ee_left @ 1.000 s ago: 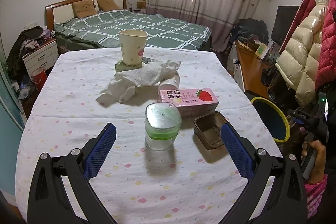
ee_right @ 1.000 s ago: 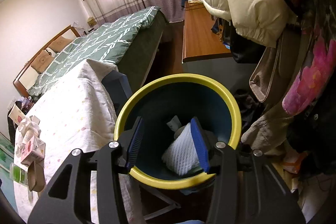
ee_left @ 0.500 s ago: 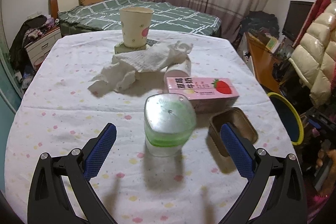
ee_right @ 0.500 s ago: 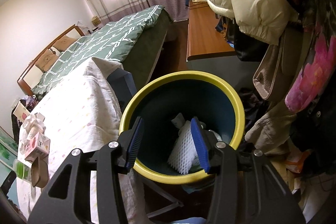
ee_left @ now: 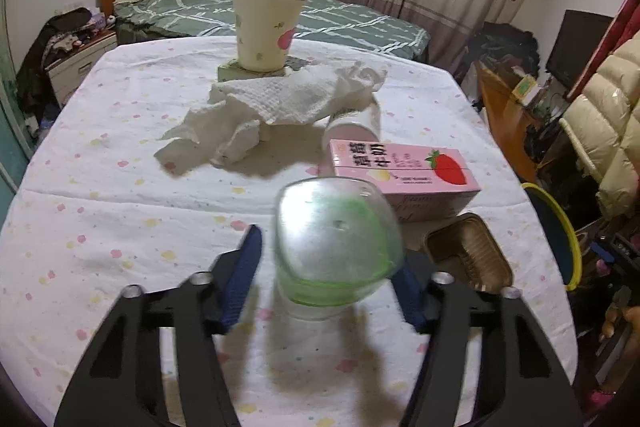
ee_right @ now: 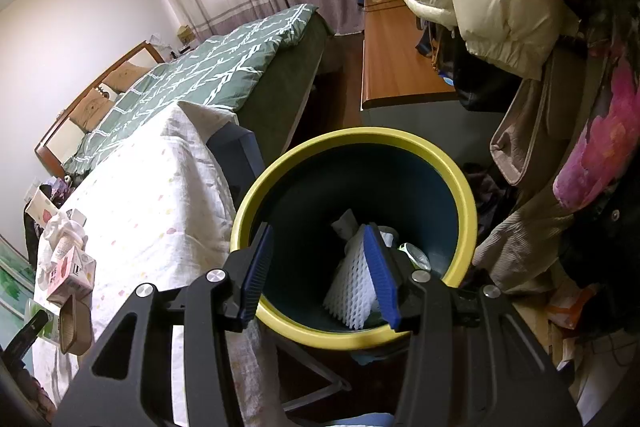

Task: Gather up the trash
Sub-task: 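Grasp the clear green-lidded cup with the left tool and lift it, then carry the cup with the left tool over the bin and release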

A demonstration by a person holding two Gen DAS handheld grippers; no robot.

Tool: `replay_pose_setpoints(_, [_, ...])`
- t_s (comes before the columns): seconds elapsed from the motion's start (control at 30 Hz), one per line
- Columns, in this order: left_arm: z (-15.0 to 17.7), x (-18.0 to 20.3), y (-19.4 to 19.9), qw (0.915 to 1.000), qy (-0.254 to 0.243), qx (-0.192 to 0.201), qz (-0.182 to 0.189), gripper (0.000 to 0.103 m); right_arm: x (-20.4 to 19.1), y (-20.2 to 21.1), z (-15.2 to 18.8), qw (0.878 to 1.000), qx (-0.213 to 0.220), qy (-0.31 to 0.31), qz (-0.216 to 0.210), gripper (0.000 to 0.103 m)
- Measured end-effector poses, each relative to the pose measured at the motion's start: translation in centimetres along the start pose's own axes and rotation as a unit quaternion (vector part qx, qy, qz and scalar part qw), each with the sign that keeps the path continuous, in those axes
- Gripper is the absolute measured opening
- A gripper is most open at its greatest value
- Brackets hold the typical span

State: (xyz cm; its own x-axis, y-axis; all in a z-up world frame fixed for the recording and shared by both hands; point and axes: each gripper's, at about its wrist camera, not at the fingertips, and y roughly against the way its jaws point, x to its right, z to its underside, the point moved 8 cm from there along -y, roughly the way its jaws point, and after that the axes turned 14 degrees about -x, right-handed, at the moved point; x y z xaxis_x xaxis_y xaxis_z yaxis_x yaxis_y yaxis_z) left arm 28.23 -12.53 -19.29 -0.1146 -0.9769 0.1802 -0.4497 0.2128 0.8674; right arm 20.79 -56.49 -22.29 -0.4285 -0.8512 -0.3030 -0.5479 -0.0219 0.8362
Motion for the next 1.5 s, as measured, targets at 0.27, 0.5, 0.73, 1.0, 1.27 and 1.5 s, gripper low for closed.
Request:
replay_pose_setpoints(0.27, [0.4,0.8,2.3,0.9998,-0.017,0.013,-0.001,0.053,0.1,0.4,0.3,1.0,0.005,0.0,-0.004,0.045])
replay_pose_setpoints(0.5, [-0.3,5.0,6.6,0.9965,-0.065,0.046,0.027,0.053,0.2,2.0,0.6,1.0,0.018,0.006,-0.006,0.045])
replay_pose_setpoints(0.73, [-2.0,14.3,7.6,0.9844,-0.151,0.056,0.07,0.053,2.2,4.6,0.9,0.999,0.043,0.004,0.008,0.045])
replay_pose_setpoints(1.0, [-2.3,25.4,4.7,0.9663,-0.228,0.03,0.116,0.053,6.2,5.8,1.3,0.998,0.047,-0.005,0.038,0.049])
replay_pose_setpoints(1.27, [-1.0,35.7,-1.6,0.9452,-0.288,-0.028,0.151,0.053,10.0,5.7,2.2,0.998,0.037,-0.026,0.045,0.049])
replay_pose_setpoints(1.5, [-0.1,41.6,-6.9,0.9347,-0.315,-0.072,0.149,0.053,12.5,5.6,2.4,0.997,0.033,-0.042,0.052,0.049])
